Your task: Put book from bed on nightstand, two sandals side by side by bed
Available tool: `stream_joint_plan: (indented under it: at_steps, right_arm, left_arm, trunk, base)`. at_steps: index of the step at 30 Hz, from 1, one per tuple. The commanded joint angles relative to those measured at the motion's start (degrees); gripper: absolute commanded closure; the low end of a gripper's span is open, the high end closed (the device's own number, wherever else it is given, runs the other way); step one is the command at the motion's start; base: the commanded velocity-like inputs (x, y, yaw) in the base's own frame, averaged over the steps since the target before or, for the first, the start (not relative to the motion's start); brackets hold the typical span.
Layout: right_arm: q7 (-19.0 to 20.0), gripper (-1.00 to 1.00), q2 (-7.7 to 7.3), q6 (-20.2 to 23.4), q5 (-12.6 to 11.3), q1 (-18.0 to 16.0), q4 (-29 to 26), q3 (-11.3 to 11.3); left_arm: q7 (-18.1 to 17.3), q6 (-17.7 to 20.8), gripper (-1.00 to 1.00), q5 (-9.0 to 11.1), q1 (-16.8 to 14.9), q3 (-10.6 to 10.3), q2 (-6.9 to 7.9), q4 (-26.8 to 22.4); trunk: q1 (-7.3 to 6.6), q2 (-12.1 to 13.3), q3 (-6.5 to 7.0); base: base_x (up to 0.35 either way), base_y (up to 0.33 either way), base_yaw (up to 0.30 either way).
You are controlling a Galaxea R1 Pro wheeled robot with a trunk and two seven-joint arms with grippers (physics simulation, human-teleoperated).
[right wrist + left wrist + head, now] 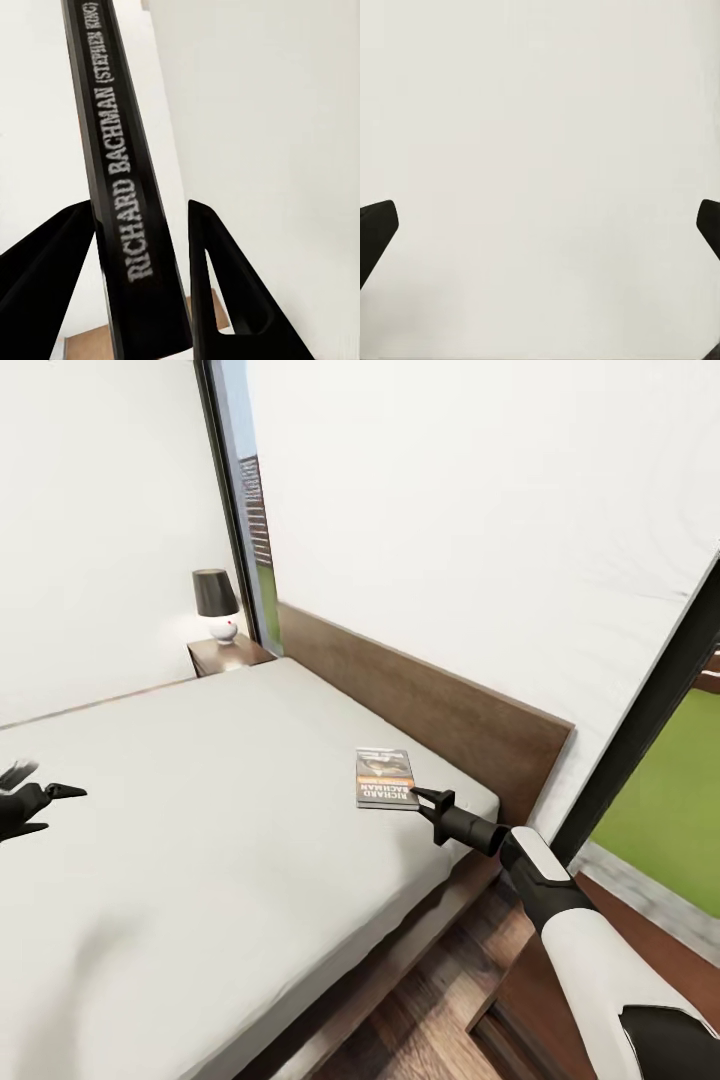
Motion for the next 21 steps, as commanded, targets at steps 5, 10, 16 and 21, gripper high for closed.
stream_joint_plan:
  at_steps: [5,10,16,21]
  right_arm:
    - [0.1,1.0,0.02,0.3,0.3,0.0,0.0,-0.2]
    - [0.1,1.0,0.02,0.3,0.3,0.0,0.0,-0.3]
    - [0.2,1.0,0.21,0.3,0.4,0.0,0.1,-0.2]
    - [0.3,1.0,0.5,0.2,0.9,0.0,0.2,0.3]
  left_arm:
    - [-0.2,-0.8,-1.0,0.0,1.2,0.0,-0.36,0.0]
    - [-0.8,-1.6,-1.0,0.0,2.2,-0.1,-0.9,0.0]
    - [-3.9,-2.1,-1.0,0.0,4.4,-0.2,-2.21,0.0]
    - [-9.8,-5.5,-1.0,0.0,9.2,-0.2,-5.14,0.0]
  trunk:
    - [-1.11,2.0,0.85]
    - [-2.21,4.0,1.75]
    - [-3.53,6.4,2.83]
    - [-4.62,8.4,3.72]
  base:
    - [0.0,0.0,0.0]
    - [0.0,0.0,0.0]
    - [0.0,0.0,0.0]
    - [0.0,0.0,0.0]
